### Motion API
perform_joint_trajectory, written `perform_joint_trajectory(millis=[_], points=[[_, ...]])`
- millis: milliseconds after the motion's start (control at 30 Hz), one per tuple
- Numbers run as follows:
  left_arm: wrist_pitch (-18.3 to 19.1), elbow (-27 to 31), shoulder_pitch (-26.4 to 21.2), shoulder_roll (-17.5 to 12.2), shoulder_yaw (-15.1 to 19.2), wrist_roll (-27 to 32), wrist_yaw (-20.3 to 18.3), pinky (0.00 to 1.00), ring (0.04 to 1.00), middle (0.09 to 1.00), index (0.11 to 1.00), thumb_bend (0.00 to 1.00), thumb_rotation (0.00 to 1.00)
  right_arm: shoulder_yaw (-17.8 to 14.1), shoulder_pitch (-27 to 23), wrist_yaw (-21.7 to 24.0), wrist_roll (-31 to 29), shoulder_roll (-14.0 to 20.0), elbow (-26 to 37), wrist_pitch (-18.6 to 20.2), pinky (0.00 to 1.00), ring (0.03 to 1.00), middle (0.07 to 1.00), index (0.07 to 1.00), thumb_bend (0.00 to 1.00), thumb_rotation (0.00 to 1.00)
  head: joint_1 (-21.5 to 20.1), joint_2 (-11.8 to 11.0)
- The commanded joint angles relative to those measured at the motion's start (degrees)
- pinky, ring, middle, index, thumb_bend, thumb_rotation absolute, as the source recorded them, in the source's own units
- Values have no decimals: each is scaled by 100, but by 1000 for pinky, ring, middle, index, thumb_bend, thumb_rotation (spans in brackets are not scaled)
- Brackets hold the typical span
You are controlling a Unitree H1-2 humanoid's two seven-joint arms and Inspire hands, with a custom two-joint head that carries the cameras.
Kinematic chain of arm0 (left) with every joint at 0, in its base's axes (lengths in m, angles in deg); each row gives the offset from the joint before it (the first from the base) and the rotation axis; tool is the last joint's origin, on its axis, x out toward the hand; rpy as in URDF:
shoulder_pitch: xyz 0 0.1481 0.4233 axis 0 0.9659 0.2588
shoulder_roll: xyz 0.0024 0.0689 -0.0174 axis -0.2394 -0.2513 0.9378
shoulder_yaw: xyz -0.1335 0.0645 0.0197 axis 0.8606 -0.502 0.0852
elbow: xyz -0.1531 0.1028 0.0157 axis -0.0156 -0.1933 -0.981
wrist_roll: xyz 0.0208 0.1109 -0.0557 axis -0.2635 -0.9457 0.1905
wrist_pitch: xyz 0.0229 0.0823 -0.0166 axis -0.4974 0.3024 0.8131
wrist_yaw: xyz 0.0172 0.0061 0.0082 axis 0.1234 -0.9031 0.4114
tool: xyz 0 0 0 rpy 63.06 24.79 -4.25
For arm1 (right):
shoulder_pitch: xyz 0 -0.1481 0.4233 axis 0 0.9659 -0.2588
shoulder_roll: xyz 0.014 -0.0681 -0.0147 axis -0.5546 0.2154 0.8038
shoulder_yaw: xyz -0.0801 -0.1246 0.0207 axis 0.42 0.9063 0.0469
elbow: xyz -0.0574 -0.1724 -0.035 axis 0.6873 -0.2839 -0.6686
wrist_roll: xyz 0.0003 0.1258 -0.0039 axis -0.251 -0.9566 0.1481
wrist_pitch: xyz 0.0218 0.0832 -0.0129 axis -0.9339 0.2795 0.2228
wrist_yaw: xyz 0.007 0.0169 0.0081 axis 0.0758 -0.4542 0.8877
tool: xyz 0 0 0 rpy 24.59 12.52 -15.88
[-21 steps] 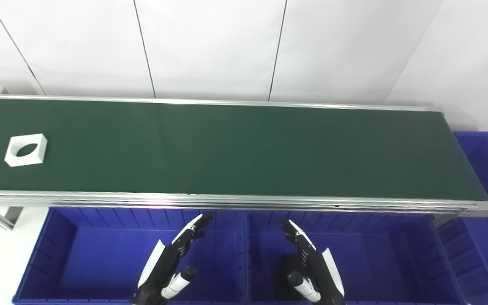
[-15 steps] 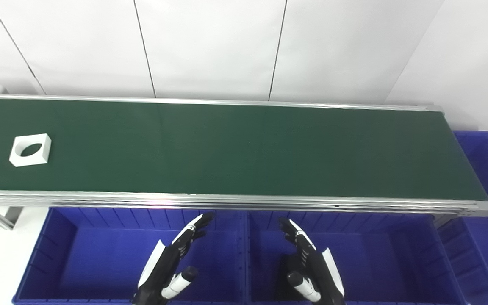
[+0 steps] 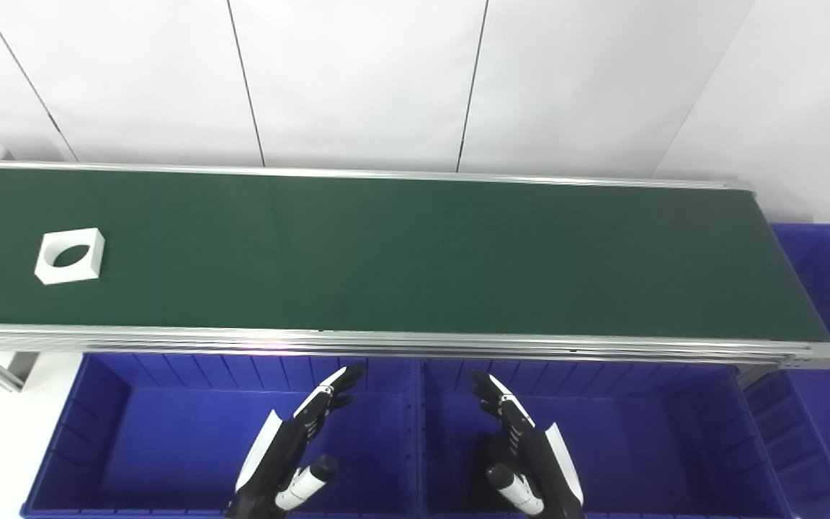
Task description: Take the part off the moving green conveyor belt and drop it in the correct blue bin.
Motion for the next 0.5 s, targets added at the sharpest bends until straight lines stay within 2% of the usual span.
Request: perform_joint_trajectory(millis=[0,467], points=[[-193,65,-73,-28,-11,29,35,884,928,921,899,832,980,18,-30,22,-14,-6,104,-294,910,917,927,903,999,911,10,-1],[-193,74,-53,-22,-1,84,16,881,926,921,898,815,966,8,-19,8,-7,-15,112,-295,917,919,927,900,995,900,-6,-17]])
